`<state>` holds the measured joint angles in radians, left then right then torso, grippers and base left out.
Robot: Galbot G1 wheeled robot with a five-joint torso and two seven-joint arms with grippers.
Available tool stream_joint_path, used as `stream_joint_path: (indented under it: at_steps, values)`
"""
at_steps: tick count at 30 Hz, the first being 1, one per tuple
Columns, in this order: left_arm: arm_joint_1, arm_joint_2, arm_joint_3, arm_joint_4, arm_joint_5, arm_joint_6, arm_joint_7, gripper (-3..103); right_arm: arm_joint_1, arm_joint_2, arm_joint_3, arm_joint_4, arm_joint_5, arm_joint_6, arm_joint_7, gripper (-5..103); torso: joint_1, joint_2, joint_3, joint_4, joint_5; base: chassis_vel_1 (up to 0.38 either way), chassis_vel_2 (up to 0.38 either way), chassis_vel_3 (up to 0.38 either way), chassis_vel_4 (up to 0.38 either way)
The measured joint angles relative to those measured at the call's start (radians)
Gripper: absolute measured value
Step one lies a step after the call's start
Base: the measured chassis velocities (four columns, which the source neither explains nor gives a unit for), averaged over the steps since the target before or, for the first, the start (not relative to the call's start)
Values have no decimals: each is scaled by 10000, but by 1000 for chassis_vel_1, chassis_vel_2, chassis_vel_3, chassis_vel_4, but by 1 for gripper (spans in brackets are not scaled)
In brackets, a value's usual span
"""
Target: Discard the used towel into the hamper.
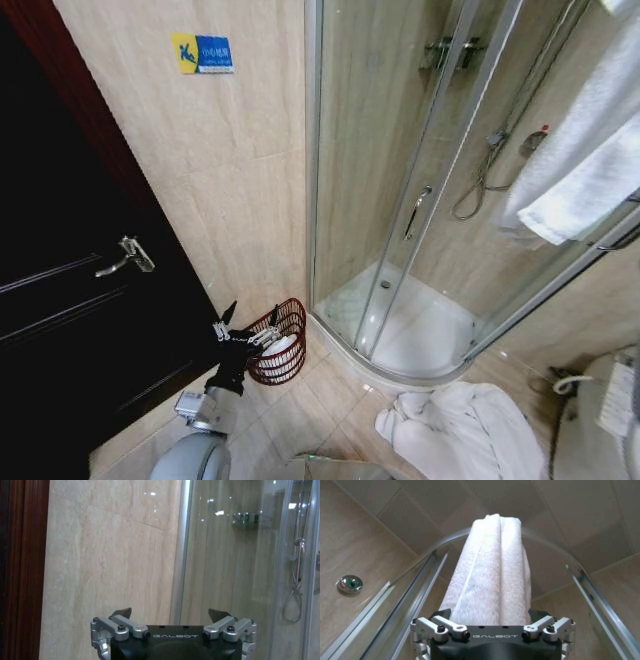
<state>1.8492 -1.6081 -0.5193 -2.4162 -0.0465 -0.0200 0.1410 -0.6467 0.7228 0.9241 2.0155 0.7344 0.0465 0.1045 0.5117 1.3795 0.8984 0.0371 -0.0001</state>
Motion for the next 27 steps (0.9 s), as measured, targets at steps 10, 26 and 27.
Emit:
stream_joint_path:
  at_steps: [10, 26, 27]
  values:
    - [0, 0, 0, -1, 0, 0, 0, 100, 1355, -377, -838, -834, 867, -807, -211, 100, 0, 0, 0, 0, 1, 0, 0, 0, 0]
    - [0, 0, 0, -1, 0, 0, 0, 100, 1547, -280, -1187, -1641, 1332, -1625, -211, 100, -1, 2, -1, -2, 2, 0, 0, 0, 0]
    - [0, -1, 0, -1, 0, 0, 0, 100, 1661, -280, -1349, -1760, 1355, -1683, -297, 100, -2, 2, 0, -1, 2, 0, 0, 0, 0]
